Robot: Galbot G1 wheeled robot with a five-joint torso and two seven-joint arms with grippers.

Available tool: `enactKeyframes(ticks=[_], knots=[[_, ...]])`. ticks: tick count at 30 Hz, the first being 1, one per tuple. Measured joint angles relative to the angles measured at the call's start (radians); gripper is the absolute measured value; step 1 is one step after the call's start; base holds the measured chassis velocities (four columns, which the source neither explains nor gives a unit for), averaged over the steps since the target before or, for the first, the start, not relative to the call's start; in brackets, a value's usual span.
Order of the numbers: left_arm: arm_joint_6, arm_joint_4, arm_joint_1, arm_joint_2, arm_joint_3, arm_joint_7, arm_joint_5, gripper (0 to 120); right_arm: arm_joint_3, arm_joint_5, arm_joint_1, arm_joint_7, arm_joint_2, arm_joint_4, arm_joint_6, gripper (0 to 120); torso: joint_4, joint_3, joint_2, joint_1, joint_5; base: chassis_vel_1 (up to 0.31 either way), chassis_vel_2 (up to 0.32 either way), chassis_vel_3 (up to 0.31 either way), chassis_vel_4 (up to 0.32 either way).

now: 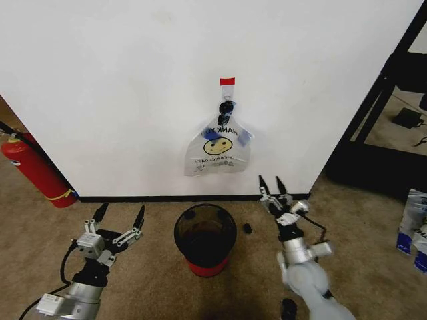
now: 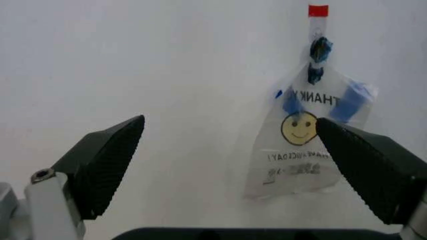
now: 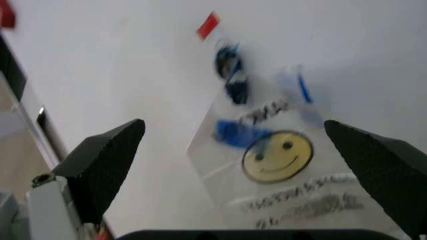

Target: Pick up the garbage bag from the wall and place it over the trash bin.

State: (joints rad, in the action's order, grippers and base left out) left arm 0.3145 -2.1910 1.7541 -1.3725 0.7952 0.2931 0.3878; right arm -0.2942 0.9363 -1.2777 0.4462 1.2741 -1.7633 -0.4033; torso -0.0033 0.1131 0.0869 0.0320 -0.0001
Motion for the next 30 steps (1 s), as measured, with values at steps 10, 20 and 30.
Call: enactKeyframes(ticks=[10, 20, 30], knots=[[0.02, 0.029, -0.006, -0.026, -0.023, -0.025, -0.025, 100, 0.013, 0.055, 0.031, -0.057, -0.016, -0.012, 0.012, 100, 0.0007, 0.0, 0.0, 0.0, 0.0004, 0.0, 0.0, 0.0, 0.0], [0.029, 0.045, -0.015, -0.009, -0.012, -0.025, -0.005, 100, -0.002, -0.178, -0.087, -0.185, -0.047, -0.094, 0.069, 100, -0.0001, 0.0, 0.0, 0.0, 0.0, 0.0, 0.0, 0.0, 0.0], [0.039, 0.05, -0.002, -0.013, -0.012, -0.022, -0.023, 100, 0.135, 0.052, 0.181, -0.198, 0.009, 0.098, 0.006, 100, 0.0006, 0.0, 0.0, 0.0, 0.0001, 0.0, 0.0, 0.0, 0.0]])
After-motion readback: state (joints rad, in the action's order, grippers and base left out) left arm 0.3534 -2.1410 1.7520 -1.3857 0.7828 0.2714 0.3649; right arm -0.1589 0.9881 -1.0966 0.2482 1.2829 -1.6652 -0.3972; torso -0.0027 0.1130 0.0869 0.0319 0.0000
